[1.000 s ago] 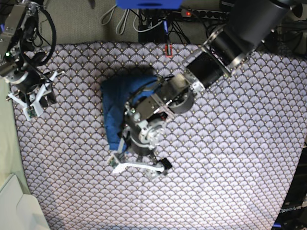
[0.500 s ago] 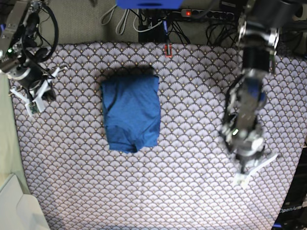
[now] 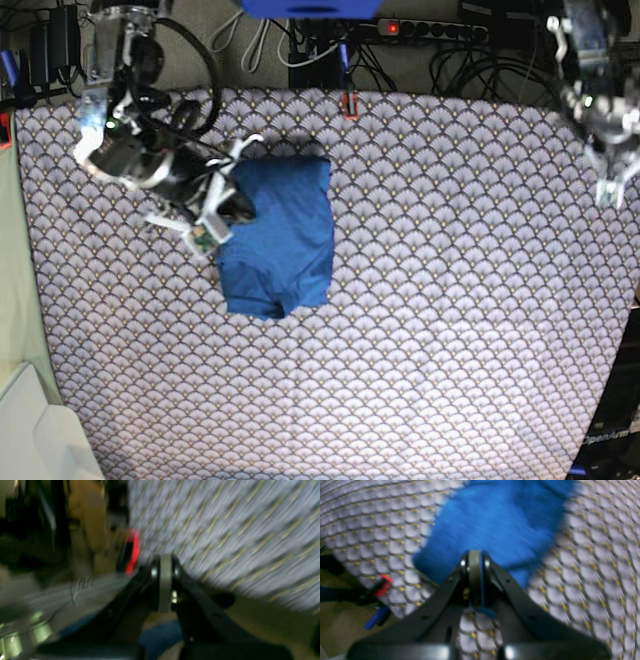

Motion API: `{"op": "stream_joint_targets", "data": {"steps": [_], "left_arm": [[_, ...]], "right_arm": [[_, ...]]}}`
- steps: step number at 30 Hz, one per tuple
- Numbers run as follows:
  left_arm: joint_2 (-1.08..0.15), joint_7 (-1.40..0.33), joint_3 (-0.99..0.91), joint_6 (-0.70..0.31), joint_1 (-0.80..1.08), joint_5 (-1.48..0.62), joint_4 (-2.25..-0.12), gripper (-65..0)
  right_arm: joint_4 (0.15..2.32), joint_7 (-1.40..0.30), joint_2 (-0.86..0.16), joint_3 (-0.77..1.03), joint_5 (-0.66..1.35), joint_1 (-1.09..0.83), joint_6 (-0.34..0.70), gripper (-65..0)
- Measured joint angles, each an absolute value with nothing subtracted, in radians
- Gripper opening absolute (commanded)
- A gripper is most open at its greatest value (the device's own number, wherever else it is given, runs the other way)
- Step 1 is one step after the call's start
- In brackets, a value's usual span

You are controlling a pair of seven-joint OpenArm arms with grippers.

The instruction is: Fold the T-shirt properly

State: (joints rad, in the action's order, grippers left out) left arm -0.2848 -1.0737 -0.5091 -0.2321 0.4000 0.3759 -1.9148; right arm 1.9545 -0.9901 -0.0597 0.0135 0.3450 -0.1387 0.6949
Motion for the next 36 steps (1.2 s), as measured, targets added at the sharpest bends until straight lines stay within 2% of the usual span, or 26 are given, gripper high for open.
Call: {"op": "stream_joint_targets", "data": {"steps": [5,13,19,22,27,32,36], "left_arm": [[-0.213,-0.936,-0.645,-0.251,0.516,0.363,-1.911,-64.6],[-0.216,-0.927,-0.673,-0.252,0.576,0.235,-1.909,-64.6],[-0.218,-0.923,-0.665,-0.248,0.567,0.216,-1.909,-64.6],[-0.222,-0.929,-0.637,-0.245,0.531,0.219,-1.908,-64.6],[-0.285,-0.919,-0.558,-0.249,0.518,0.217,-1.868,-64.6],[-0.311,-0.916,-0.506,-0.247,0.518,0.216,-1.81,-64.6],[-0.333,-0.913,-0.439,-0.253,0.524,0.212,-1.745,-64.6]], "right_arm": [[1.848,-0.939,-0.058,-0.054,0.348,-0.128,0.695,-65.0],[1.681,-0.86,-0.076,-0.051,0.346,-0.138,0.695,-65.0],[1.688,-0.841,-0.105,-0.047,0.337,-0.202,0.695,-65.0],[1.773,-0.81,-0.117,-0.045,0.334,-0.234,0.693,-65.0],[1.898,-0.802,-0.115,-0.046,0.345,-0.228,0.693,-65.0],[1.9,-0.811,-0.11,-0.041,0.34,-0.228,0.694,-65.0],[1.903,-0.795,-0.108,0.077,0.339,-0.3,0.693,-65.0]]}}
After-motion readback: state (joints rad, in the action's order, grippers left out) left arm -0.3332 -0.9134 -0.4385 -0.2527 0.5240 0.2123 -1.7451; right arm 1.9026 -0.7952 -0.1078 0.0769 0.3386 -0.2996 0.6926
